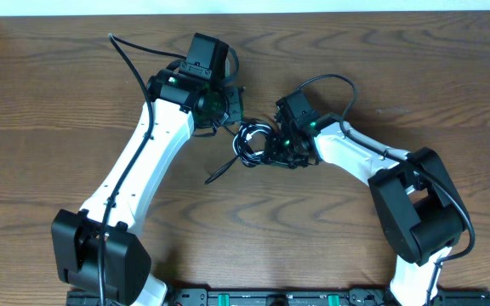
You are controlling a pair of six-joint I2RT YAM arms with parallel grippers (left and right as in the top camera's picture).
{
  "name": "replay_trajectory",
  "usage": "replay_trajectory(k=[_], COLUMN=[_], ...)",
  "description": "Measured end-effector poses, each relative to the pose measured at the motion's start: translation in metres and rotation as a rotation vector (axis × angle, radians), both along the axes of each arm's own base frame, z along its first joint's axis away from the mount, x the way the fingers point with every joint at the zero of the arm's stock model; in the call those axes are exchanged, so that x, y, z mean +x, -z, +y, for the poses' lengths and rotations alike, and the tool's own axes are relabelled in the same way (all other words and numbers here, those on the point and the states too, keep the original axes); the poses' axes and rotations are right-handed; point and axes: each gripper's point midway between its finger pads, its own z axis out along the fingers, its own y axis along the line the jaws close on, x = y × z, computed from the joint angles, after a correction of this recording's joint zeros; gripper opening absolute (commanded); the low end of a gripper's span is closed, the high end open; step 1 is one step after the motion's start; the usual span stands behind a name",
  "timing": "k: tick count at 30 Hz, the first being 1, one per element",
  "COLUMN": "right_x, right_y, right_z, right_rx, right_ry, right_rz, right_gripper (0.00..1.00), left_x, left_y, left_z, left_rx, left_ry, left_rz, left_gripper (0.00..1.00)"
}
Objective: Untangle cables
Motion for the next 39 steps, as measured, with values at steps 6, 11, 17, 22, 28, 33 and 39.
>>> replay_trajectory(k=[6,11,17,22,28,33,39], right_x=[0.008,0.016,0.023,0.025,0.032,0.044,0.033], right_y=[0.002,0.002,0.002,-0.003,-0.050,-0.110,-0.118], right_z=[0.007,0.012,0.012,0.012,-0.003,-0.013,-0.010], right_rx=[0.028,0.050,0.042,0.045,0.142,0.289,0.368], right_ry=[0.017,0.035,0.050,-0.040,-0.149,-0.223,-0.294], right_rz=[-0.013,-0.025,-0.045,-0.092,-0.173,-0.298,-0.285], right_gripper=[0.12,0.01,0.01,0.01,0.01,0.01,0.01], left_x=[0.000,0.000,-0.002,-0.002,-0.007,-0.014,-0.025], left_y=[0.000,0.001,0.005,0.005,0.003,0.001,-0.001], left_z=[0.001,0.001,0.002,0.002,-0.010,-0.026,-0.045], left_rx=[0.006,0.006,0.010,0.010,-0.032,-0.076,-0.110], left_ry=[-0.003,-0.003,-0.003,-0.002,0.075,0.146,0.203], left_rz=[-0.002,-0.002,0.008,0.008,0.013,0.022,0.034], left_gripper=[0.08,0.08,0.08,0.08,0.28,0.33,0.38])
